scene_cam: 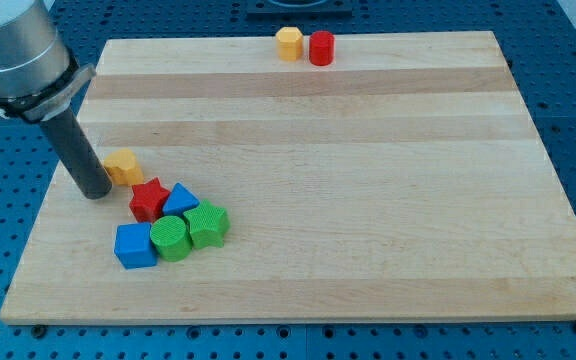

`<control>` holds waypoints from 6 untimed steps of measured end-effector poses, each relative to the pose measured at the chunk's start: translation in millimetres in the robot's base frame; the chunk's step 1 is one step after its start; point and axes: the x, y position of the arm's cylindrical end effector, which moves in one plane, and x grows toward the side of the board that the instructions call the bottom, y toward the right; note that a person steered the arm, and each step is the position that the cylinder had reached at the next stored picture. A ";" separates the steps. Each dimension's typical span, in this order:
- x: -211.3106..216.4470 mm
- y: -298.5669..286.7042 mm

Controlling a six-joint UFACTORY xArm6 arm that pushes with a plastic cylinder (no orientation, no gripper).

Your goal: Slide the heart vertically above the triangle

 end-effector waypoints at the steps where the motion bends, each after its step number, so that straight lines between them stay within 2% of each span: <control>1: -4.5 -0.4; 4: -26.4 50.3; 6: -67.9 84.8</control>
